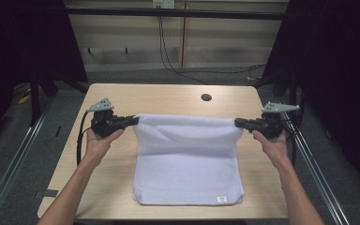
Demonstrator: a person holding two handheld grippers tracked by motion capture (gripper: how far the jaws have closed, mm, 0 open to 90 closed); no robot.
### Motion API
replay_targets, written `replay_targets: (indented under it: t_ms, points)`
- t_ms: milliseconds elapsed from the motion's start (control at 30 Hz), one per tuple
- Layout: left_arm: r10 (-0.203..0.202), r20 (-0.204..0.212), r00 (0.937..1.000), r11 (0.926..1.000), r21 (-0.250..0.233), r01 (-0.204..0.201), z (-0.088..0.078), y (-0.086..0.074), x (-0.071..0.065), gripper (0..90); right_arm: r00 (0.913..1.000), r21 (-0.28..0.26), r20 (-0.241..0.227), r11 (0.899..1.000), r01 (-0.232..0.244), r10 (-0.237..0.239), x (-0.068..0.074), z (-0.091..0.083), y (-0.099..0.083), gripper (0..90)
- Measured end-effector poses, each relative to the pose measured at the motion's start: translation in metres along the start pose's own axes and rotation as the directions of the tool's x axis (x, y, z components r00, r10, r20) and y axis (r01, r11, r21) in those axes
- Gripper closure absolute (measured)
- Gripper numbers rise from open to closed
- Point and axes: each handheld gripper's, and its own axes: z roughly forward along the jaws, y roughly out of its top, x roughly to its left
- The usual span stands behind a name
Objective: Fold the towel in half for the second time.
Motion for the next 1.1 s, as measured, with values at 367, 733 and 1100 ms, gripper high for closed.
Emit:
replay_targets:
  t_ms: [367,733,1100]
  points:
    - [0.046,0.117,0.9921,0.9963,0.067,-0.054,-0.046,-0.064,-0.060,85.6,0.9924,0.069,-0.073,0.992,0.104,-0.099,0.070,-0.050,-0.054,85.8]
    - [0.008,0.319,0.9478,0.9177,0.374,-0.133,-0.043,-0.119,-0.087,79.0,0.9678,0.378,-0.249,0.917,0.131,-0.036,0.108,-0.057,-0.123,66.9]
    - [-0.102,0.124,0.9870,0.9907,0.102,0.090,-0.070,-0.103,-0.059,47.1,0.9941,0.079,-0.011,0.991,-0.107,0.108,0.086,-0.084,-0.123,48.1]
